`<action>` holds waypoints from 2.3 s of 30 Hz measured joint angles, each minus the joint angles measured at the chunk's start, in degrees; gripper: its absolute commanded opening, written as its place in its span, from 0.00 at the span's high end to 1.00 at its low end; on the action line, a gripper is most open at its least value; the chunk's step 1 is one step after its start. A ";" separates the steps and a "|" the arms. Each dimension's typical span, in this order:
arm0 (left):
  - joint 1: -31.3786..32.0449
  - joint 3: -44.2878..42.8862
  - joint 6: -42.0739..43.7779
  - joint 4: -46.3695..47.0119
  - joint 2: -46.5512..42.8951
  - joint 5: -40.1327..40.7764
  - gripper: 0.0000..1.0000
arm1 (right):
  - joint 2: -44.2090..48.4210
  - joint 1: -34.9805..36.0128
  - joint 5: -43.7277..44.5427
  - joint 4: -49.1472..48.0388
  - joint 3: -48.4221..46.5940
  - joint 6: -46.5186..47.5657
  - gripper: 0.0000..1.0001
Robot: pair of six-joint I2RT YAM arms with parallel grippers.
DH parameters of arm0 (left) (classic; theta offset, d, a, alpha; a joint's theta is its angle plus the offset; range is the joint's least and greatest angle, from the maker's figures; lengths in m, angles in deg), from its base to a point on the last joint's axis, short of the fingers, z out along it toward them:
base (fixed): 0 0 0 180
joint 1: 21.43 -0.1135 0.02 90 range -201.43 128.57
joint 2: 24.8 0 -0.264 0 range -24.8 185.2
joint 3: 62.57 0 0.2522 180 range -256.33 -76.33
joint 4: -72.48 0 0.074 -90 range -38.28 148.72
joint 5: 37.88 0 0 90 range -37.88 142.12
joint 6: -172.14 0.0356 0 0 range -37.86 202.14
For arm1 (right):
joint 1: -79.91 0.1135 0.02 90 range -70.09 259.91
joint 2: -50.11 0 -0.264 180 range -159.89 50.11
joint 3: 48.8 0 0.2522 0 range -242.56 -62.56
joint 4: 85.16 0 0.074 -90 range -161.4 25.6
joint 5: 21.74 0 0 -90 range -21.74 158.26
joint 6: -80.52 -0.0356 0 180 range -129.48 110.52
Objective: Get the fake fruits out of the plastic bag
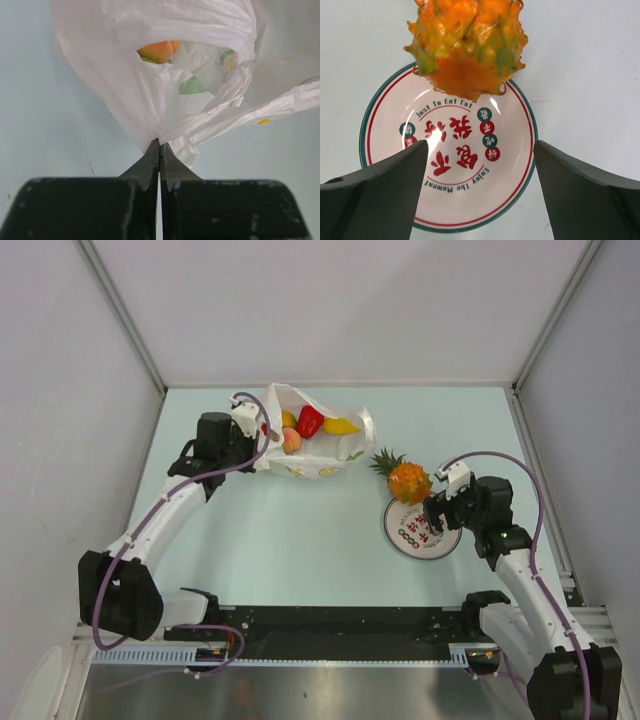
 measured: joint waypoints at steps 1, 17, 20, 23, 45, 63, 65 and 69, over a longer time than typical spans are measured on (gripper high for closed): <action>0.00 0.31 -0.13 0.24 -0.13 -0.11 1.00 | -0.02 0.00 0.00 0.92 -0.42 0.15 0.09; 0.00 1.31 -1.36 0.59 -2.05 -1.64 0.99 | -19.61 4.22 -5.14 1.16 -26.12 -8.87 0.00; 0.00 1.36 -1.42 0.68 -2.47 -1.62 0.99 | -30.05 5.77 -5.53 1.07 -29.70 -10.47 0.00; -0.02 1.40 -1.53 0.74 -3.32 -1.62 0.99 | -35.91 6.69 -5.46 2.69 -30.42 -11.13 0.00; -0.37 4.52 -2.36 1.73 -5.86 -1.86 0.98 | -38.53 6.01 -13.38 21.18 -33.83 4.57 0.67; -0.46 4.50 -1.86 0.26 -2.23 -2.80 1.00 | -12.70 -3.98 -17.73 0.50 -7.17 8.17 0.72; -0.48 3.76 -0.63 -1.14 -1.31 -2.23 1.00 | -10.54 -4.31 -17.81 -4.74 -4.20 5.81 0.71; -0.50 1.73 3.04 -4.83 0.79 -0.83 1.00 | -7.10 -4.35 -17.81 -14.60 1.31 1.81 0.67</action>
